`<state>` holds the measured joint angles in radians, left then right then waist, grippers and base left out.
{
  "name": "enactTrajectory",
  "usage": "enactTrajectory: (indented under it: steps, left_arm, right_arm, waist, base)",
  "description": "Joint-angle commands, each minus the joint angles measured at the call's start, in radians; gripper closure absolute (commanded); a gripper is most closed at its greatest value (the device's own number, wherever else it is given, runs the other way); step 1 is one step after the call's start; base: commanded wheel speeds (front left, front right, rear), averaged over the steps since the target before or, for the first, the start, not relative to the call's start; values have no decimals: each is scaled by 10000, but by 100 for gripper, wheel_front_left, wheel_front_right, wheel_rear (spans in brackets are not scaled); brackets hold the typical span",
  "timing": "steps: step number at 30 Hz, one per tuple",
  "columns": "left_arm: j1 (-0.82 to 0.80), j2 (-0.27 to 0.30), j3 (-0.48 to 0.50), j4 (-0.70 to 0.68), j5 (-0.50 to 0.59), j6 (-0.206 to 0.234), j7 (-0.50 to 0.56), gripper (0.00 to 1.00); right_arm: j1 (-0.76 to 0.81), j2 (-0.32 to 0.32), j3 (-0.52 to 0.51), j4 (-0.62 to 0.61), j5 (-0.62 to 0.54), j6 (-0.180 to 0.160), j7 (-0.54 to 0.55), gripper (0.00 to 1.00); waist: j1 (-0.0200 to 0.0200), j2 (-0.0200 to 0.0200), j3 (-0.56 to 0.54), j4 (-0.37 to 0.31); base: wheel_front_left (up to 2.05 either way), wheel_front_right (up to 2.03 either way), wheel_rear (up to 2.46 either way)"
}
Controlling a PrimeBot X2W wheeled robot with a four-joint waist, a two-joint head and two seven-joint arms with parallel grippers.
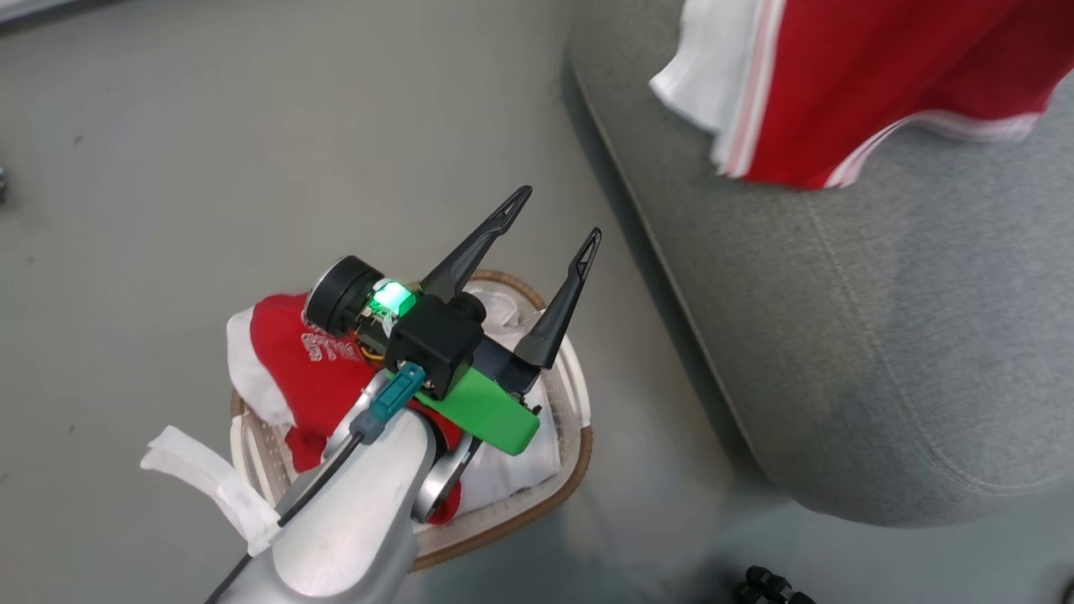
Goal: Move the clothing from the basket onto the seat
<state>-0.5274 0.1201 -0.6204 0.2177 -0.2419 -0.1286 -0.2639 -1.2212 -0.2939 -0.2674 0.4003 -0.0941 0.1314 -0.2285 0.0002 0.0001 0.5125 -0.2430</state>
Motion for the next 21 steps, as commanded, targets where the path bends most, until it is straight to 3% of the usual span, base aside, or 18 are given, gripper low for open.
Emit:
enactTrajectory:
  steps: [1, 4, 10, 21]
  left_arm:
    - [-228, 47, -4, -78, 62, -34, -9, 0]
    - [-365, 0, 1, -174, 73, -34, -10, 0]
    - [-620, -37, 10, -275, 172, -35, -9, 0]
    - [-874, -77, 184, -302, 372, -35, -9, 0]
  right_arm:
    - [-386, -281, -79, 11, 90, -14, 164, 100]
    - [-947, -817, -73, -65, -92, -14, 419, 100]
    - [-1196, -1283, -110, 564, -40, -15, 488, 100]
    - [316, -895, -1008, 3162, -919, -15, -168, 100]
  waist:
    - [-2, -1, 789, 758]
    - [-2, -1, 1170, 1006]
    - [-2, -1, 1879, 1392]
    - [-2, -1, 2764, 1680]
  base:
    - [0, 0, 0]
    - [0, 0, 0]
    - [0, 0, 0]
    - [0, 0, 0]
